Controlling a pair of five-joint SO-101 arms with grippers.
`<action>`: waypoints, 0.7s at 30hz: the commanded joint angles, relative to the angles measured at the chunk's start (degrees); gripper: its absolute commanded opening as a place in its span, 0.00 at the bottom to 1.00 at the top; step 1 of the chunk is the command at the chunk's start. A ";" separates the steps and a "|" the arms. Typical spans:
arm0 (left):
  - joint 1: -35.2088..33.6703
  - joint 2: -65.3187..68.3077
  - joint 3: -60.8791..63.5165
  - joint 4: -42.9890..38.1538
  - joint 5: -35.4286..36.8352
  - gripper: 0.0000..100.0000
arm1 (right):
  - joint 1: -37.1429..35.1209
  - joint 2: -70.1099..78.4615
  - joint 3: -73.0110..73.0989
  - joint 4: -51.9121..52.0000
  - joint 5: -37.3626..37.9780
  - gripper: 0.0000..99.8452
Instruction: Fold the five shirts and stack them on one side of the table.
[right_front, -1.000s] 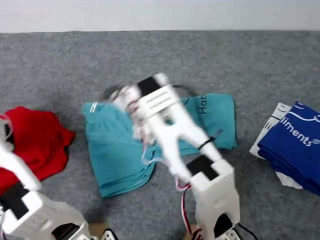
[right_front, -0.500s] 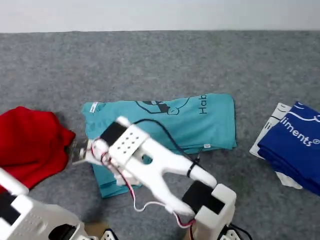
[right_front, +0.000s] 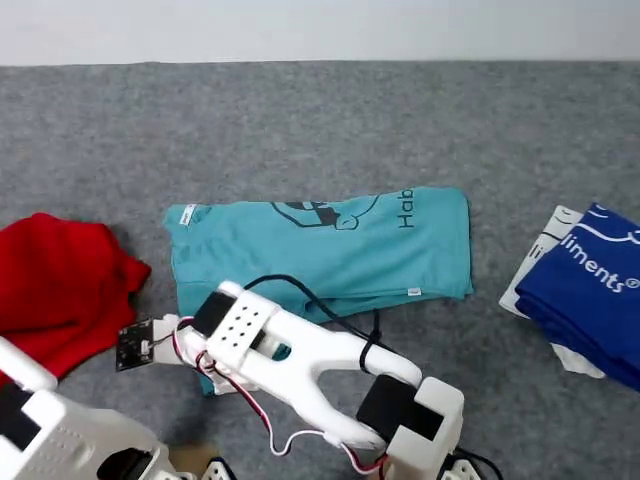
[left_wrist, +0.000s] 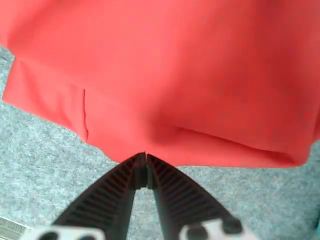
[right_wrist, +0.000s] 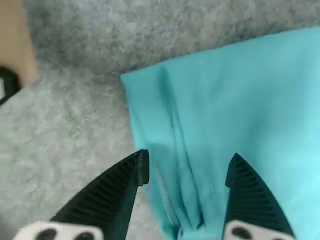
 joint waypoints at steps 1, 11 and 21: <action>-0.35 -0.26 -0.13 -0.97 -0.18 0.01 | -1.10 -3.21 1.67 -3.30 0.70 0.25; -0.35 -0.26 -0.13 -0.97 -0.09 0.01 | -1.80 4.35 1.23 -2.86 0.53 0.24; -0.35 -0.26 -0.13 -0.97 -0.09 0.01 | -1.45 7.25 -4.66 -2.86 0.62 0.02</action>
